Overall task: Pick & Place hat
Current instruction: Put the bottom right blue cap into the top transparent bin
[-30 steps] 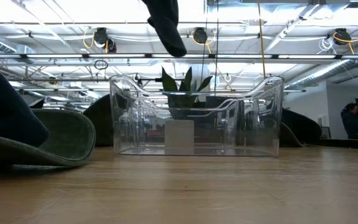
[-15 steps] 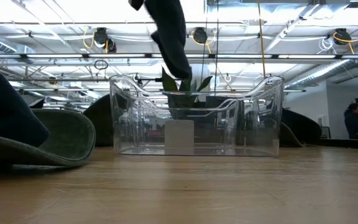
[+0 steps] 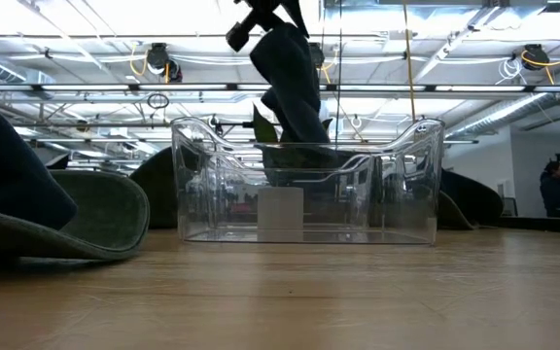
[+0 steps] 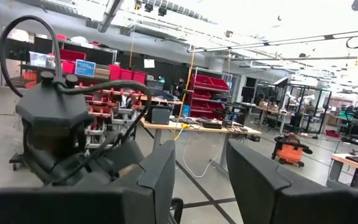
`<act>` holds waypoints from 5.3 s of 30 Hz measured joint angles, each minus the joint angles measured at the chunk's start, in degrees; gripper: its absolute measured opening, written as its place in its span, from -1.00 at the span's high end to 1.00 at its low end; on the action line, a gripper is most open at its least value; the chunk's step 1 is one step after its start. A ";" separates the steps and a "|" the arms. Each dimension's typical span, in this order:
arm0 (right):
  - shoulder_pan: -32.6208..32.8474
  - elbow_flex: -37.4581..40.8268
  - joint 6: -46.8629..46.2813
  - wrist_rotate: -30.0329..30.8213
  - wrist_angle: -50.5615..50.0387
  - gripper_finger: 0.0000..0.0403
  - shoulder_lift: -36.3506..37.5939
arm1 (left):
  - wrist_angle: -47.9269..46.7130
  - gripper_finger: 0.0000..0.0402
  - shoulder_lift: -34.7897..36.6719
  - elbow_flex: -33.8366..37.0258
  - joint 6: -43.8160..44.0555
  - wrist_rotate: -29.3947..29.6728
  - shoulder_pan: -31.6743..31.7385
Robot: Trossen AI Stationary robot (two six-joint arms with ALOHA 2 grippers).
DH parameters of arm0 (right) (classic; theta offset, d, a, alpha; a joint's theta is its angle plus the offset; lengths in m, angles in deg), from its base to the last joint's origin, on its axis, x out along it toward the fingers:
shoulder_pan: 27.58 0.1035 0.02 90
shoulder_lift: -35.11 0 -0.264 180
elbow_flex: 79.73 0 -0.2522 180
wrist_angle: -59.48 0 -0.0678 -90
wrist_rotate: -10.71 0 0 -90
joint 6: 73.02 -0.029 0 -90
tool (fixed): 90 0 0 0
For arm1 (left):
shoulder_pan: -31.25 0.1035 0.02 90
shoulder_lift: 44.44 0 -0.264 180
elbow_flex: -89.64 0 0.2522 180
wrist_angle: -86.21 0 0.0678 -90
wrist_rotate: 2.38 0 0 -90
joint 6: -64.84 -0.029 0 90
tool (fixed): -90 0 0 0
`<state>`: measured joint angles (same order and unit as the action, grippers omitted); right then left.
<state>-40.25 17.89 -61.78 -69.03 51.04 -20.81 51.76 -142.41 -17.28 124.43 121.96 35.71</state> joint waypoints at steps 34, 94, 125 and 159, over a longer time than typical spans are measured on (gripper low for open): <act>0.02 1.45 -0.07 -0.04 0.20 0.36 -0.01 | 22.33 0.89 -1.12 21.34 10.00 0.21 0.23; 0.02 6.01 -0.90 -3.06 3.04 0.36 0.00 | 23.85 0.74 -7.68 26.05 15.48 -14.31 7.01; 0.02 6.01 -1.35 -3.08 3.51 0.35 0.00 | 13.16 -0.08 9.90 26.05 12.52 -19.15 8.86; 0.00 6.01 -1.57 -3.08 2.99 0.35 -0.02 | 1.07 0.18 20.95 25.97 5.15 -20.96 10.62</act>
<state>-40.25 23.90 -63.35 -72.11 54.03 -20.83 52.83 -121.46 8.68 129.58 101.00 46.33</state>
